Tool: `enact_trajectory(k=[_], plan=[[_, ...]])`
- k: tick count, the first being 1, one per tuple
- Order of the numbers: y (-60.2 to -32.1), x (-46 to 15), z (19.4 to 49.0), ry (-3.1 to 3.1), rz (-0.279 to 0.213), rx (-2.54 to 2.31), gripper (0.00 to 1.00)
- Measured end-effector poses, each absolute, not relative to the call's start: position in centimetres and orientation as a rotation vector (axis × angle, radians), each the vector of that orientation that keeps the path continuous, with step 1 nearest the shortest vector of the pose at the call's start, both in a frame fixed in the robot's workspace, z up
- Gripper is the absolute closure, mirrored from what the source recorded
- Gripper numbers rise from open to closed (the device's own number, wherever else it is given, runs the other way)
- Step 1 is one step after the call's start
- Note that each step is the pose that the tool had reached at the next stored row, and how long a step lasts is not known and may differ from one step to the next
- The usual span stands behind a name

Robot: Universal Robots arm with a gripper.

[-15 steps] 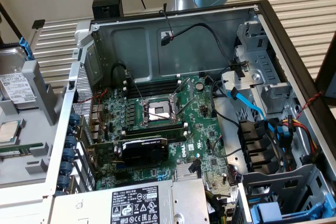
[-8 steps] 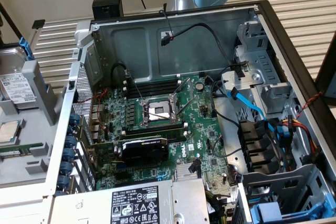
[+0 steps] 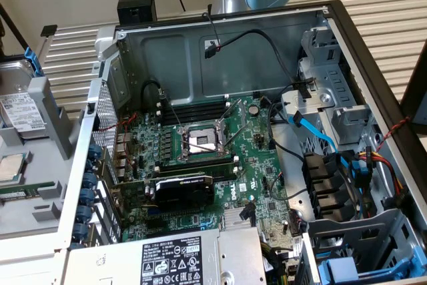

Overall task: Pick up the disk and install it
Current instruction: 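Pick up the disk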

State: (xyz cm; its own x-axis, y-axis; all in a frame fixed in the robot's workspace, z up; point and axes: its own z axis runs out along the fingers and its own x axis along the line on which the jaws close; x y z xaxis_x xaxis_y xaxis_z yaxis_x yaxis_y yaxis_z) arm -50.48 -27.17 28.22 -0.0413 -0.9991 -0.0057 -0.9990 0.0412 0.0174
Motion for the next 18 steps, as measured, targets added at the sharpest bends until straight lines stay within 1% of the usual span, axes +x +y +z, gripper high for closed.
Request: enact_trajectory(k=[16, 17, 18], plan=[[-27.17, -50.41, 27.91, -2.257, -0.019, 2.175, 0.34], [-27.17, -50.41, 27.88, -2.257, -0.019, 2.175, 0.36], [-27.17, -50.4, 27.84, -2.257, -0.019, 2.176, 0.36]])
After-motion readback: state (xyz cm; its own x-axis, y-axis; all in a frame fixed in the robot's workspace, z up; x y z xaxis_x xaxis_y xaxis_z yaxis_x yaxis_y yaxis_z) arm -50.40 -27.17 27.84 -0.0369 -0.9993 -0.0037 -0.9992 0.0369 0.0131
